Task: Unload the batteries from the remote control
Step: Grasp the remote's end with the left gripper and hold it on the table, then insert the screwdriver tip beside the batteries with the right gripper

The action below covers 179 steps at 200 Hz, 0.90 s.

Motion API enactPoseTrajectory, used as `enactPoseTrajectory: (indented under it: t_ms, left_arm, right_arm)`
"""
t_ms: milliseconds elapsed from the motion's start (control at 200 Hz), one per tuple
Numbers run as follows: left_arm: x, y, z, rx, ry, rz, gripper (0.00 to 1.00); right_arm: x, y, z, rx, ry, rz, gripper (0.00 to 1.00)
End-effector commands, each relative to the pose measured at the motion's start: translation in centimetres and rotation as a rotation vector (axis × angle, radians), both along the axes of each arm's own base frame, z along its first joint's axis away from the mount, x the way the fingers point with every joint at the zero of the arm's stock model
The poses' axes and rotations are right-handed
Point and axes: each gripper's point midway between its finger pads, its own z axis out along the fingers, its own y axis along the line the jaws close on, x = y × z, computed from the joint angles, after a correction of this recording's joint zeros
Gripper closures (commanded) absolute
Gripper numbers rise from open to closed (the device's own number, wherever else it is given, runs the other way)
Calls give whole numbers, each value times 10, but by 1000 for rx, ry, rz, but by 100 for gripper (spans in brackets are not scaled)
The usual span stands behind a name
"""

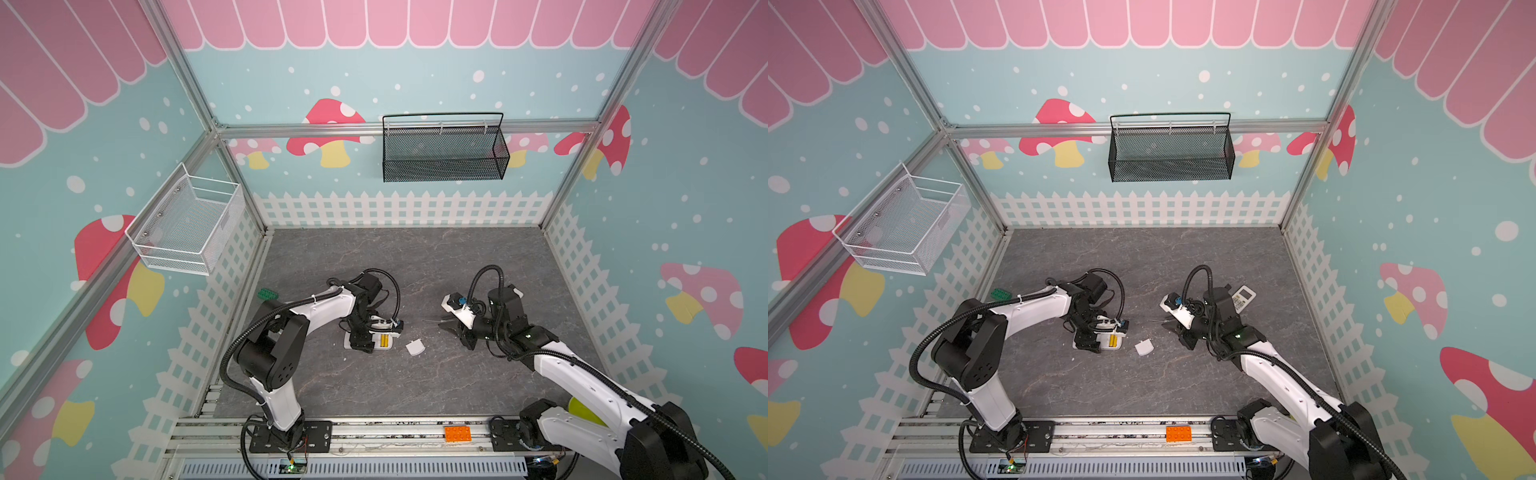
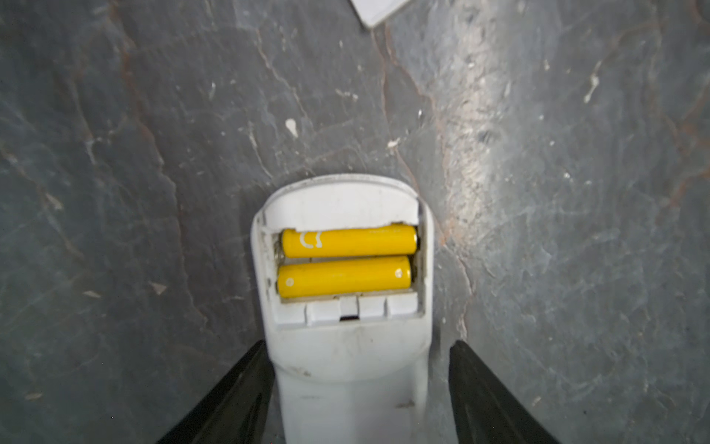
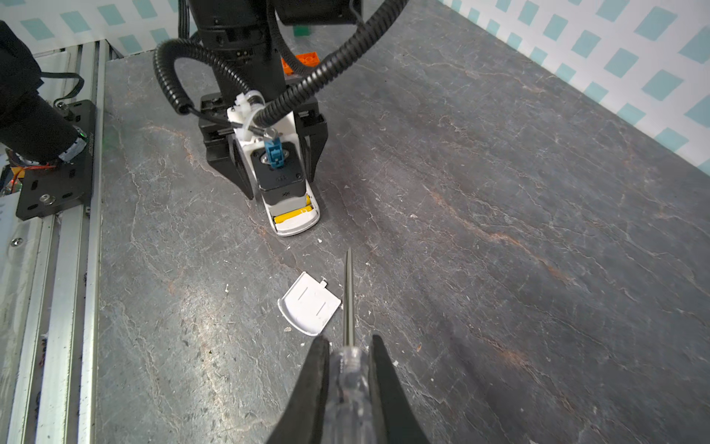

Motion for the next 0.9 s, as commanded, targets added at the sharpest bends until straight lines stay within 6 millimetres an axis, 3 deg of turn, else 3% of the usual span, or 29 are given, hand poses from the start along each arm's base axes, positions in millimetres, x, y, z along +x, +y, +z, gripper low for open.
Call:
enactPoseTrajectory:
  t_ms: [0,290,495,695,891]
  left_arm:
    - [-1,7,-1,13,8,-47,26]
    - [-4,4,-8,-9,53,-45,27]
    - [-12,0,-7,-45,80,-38,37]
    - [-20,1,-9,-45,98,-30,52]
    - [-26,6,-10,-37,99,-35,56]
  right_arm:
    - [1,14,2,15,-40,35,100]
    - [-6,44,-24,-21,-23,119,100]
    - [-12,66,-40,-27,49,193,100]
    - [-10,85,-40,-14,60,248,100]
    - [-15,99,-42,-6,75,301,100]
